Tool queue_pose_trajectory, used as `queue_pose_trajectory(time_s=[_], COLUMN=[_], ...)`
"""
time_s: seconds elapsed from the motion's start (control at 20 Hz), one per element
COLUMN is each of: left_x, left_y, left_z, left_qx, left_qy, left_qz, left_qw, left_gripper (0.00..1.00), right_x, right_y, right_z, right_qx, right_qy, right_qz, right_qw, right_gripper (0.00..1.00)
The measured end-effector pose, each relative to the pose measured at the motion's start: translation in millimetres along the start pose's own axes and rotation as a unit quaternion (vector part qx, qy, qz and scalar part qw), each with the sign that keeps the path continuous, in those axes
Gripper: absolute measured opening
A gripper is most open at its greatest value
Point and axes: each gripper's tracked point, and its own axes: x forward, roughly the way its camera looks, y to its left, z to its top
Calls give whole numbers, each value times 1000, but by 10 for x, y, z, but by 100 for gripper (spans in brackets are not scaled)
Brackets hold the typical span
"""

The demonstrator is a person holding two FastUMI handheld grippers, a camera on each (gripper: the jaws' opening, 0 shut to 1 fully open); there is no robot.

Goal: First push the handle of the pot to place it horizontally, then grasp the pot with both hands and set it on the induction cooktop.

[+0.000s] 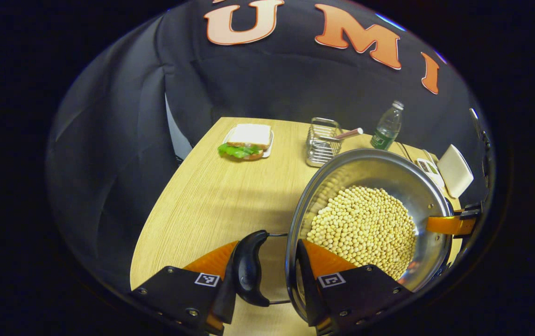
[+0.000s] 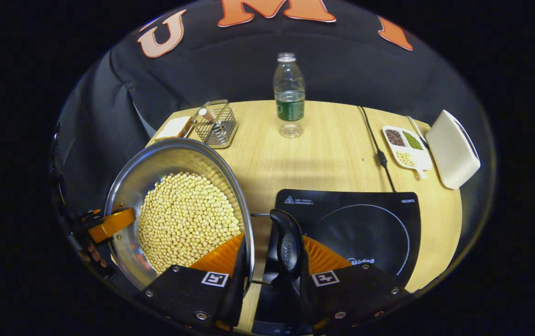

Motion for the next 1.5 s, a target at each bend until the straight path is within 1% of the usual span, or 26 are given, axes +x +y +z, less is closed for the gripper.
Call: queue_pose_trajectory(time_s=[0.05,0.1,0.15,0.2,0.25,0.3,0.35,0.4,0.45,0.5,0.55,0.6,0.8,0.85,0.95,1.0,1.05,1.1,1.35,1.5], left_x=[12,11,35,45,64,76,87,102,123,129,143,148,171,159,185,197,209,204,198,209], left_y=[0,-3,-10,-12,-14,-19,-31,-35,-38,-50,-56,-57,-64,-54,-64,-62,-68,-64,-58,-86], left_z=[17,32,36,50,59,59,60,59,79,83,99,99,131,148,155,155,160,162,194,149], left_qx=[4,9,15,20,24,27,30,34,39,44,49,53,63,65,67,69,69,70,73,71], left_qy=[-3,-4,-7,-6,-7,-5,-4,-2,-2,-2,-2,-3,-4,-5,-3,-1,1,2,5,11], left_qz=[-5,-10,-14,-19,-24,-28,-33,-37,-40,-44,-47,-50,-62,-63,-67,-69,-70,-71,-70,-64], left_qw=[1000,1000,1000,1000,999,999,999,999,998,998,998,997,996,996,995,995,995,995,995,995], left_gripper=[58,60,60,58,61,58,60,58,59,60,61,61,61,61,61,61,61,61,61,61], right_x=[-65,-125,-176,-232,-285,-323,-378,-401,-427,-458,-493,-525,-646,-667,-725,-716,-723,-727,-771,-700], right_y=[-80,-173,-268,-365,-461,-553,-655,-752,-860,-958,-1059,-1133,-1511,-1594,-1716,-1773,-1856,-1941,-2197,-2293], right_z=[11,-5,-13,-38,-57,-100,-129,-165,-182,-221,-232,-235,-276,-285,-286,-297,-311,-343,-385,-387], right_qx=[5,10,18,23,29,34,40,45,51,56,62,65,76,81,83,84,86,86,86,78], right_qy=[-4,-6,-6,-7,-7,-7,-7,-7,-7,-6,-7,-7,-11,-10,-9,-9,-8,-8,-4,2], right_qz=[-3,-7,-10,-12,-15,-18,-21,-25,-28,-30,-33,-36,-45,-47,-52,-53,-55,-56,-55,-51], right_qw=[1000,1000,1000,1000,999,999,999,999,998,998,998,997,996,996,995,995,995,995,995,996], right_gripper=[50,50,46,46,46,50,46,50,46,50,46,50,50,46,46,50,46,50,50,50])
